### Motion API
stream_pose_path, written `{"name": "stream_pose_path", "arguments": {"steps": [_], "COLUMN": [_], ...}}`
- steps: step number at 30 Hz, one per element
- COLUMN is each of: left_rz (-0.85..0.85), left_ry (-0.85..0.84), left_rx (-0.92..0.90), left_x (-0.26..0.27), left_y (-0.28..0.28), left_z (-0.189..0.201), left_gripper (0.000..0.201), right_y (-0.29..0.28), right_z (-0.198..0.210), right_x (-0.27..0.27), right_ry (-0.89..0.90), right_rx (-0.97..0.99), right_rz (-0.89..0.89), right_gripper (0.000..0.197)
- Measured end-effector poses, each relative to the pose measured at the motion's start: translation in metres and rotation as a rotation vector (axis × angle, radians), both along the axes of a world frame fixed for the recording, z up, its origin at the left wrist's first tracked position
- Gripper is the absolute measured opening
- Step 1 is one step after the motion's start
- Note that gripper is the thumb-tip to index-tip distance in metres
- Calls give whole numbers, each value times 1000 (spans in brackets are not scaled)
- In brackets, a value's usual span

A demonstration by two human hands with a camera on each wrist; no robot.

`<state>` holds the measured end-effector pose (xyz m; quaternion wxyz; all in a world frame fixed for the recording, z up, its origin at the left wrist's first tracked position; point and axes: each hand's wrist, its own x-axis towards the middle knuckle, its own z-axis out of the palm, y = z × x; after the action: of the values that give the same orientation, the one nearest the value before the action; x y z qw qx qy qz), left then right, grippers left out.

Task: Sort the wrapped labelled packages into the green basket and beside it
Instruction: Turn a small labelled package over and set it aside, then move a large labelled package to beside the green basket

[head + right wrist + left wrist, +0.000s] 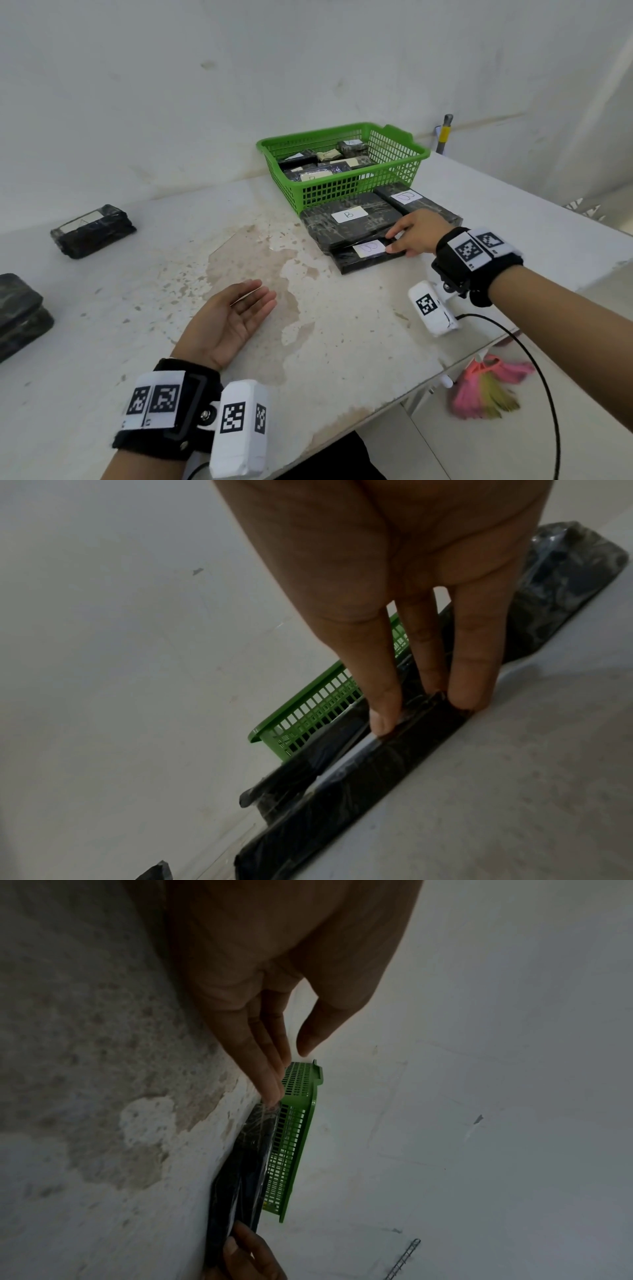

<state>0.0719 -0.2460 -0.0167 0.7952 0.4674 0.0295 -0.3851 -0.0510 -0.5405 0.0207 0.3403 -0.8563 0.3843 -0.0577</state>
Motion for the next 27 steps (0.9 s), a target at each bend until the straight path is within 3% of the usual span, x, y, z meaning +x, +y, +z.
{"name": "stream_pose_path", "arguments": {"steps": [8,13,15,18,21,23,25,27], "left_rz": [36,146,213,307,524,673,741,642], "left_ry": [-95,-266,-372,-552,-752,-851,-803,-624], "left_rx": [7,97,187,408,631,875,1173,1394], "left_x": [4,20,29,43,61,74,91,107], "left_y": [5,23,39,77,135,174,211,239], "left_z": [6,17,26,44,56,57,57,56], "left_gripper": [16,13,13,12,9,8,33,65], "right_y": [29,87,119,166,210,233,256,274], "right_z": [34,37,30,14,0,-5,-7,-7], "right_x": [-3,27,50,87,122,137,150,160], "right_ry": [-113,-261,-292,-351,-375,-389,-394,-393], "right_rx": [-19,218,324,497,694,792,857,895], "right_rz": [22,160,224,254,268,266,273,284], "right_gripper": [15,7,14,28,34,37,39,42]}}
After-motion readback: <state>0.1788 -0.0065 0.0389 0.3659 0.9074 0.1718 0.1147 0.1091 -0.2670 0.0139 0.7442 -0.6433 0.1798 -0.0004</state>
